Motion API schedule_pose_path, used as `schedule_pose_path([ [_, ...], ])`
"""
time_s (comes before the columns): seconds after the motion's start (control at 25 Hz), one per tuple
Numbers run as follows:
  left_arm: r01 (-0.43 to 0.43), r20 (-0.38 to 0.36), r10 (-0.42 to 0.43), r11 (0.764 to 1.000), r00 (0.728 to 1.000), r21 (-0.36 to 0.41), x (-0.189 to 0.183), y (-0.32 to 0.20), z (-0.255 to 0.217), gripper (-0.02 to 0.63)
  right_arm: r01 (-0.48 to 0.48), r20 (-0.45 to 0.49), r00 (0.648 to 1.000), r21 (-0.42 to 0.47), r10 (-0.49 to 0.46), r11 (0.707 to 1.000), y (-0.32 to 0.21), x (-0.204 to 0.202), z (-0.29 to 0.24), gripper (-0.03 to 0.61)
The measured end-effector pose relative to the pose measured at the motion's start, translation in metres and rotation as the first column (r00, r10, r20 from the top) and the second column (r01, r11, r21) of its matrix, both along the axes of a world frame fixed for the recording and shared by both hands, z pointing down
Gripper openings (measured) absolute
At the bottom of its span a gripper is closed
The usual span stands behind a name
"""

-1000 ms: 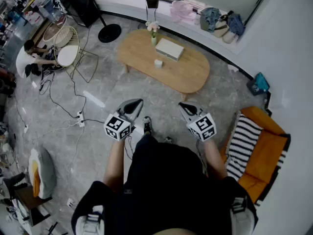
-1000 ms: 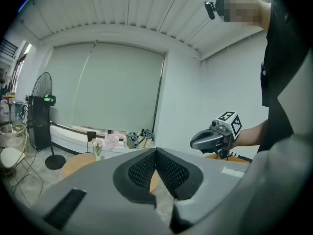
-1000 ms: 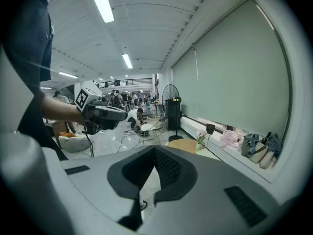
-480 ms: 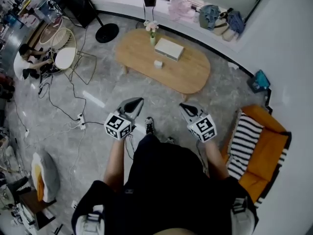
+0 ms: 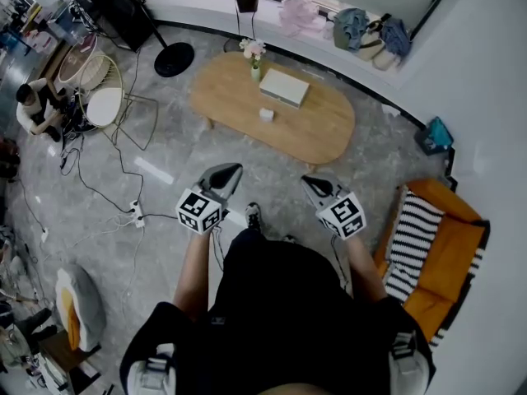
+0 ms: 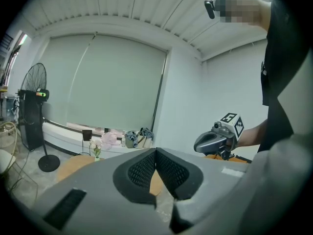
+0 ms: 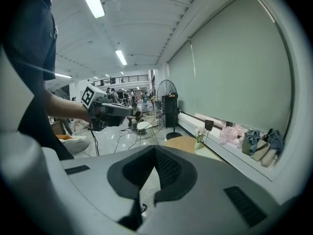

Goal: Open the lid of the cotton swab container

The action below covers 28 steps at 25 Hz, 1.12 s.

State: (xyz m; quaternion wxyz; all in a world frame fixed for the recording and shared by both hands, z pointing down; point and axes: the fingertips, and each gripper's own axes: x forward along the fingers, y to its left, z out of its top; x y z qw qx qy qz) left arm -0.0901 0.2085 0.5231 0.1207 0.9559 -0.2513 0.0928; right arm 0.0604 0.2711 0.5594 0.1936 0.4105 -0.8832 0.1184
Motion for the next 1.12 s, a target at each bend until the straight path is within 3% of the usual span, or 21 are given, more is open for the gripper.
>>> schedule_pose_path([
  [0.44, -0.071, -0.007, 0.071, 0.998, 0.997, -0.001, -0.005, -0.06, -0.002, 0.0, -0.063, -0.091, 0.994, -0.009, 0.062, 0.998, -0.042, -0.01, 0.009, -0.005],
  [0.8, -0.15, -0.012, 0.15, 0.989, 0.989, 0.009, 0.005, -0.096, -0.004, 0.0, -0.159, -0.097, 0.983, -0.027, 0.155, 0.987, -0.063, -0.003, 0.014, -0.005],
  [1.12, -0.184, -0.005, 0.184, 0.983, 0.983, -0.003, -0.014, -0.118, 0.002, 0.0, -0.235, -0.071, 0.97, -0.054, 0.231, 0.97, -0.092, -0.018, 0.021, -0.005],
])
